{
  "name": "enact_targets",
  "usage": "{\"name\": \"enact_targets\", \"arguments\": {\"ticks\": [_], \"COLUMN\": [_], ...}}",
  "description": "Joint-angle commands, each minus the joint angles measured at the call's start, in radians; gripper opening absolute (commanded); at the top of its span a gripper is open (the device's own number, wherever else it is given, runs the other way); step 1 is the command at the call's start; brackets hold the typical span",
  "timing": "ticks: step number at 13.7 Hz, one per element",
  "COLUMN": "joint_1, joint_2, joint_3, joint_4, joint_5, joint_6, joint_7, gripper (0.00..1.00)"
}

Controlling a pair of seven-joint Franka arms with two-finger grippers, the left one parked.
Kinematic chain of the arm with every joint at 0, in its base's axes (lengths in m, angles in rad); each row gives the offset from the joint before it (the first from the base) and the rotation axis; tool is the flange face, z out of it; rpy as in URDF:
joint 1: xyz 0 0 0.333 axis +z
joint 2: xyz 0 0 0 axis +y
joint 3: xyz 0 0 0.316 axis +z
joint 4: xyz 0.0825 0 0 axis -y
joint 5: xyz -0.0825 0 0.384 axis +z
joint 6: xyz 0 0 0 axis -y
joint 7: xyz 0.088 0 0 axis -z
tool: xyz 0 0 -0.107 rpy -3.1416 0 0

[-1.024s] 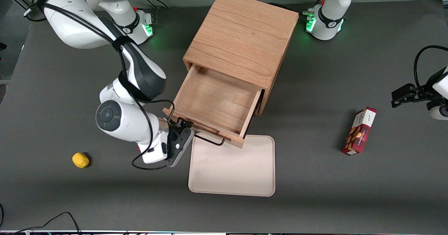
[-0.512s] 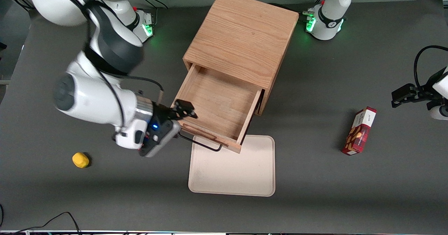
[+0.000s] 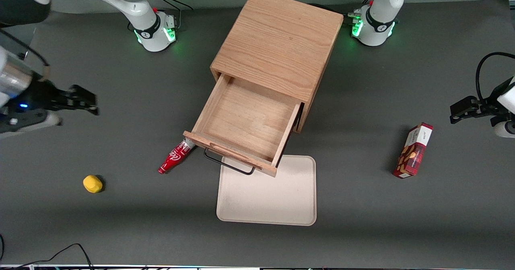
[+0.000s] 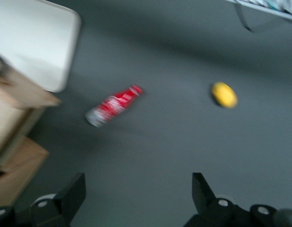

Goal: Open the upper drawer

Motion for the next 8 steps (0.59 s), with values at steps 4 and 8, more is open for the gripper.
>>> {"name": "enact_targets", "arguments": {"ticks": [4,8], "joint_1": [0.01,0.012], "joint_2": [-0.165,-0.314], "joint_3": [-0.113,-0.146], "joint_4": [-0.256,-0.489], "joint_5": [0.04,0.044], "joint_6": [0.139,0.33], "joint_7": [0.046,0.158], "gripper": [1.0,1.0]}}
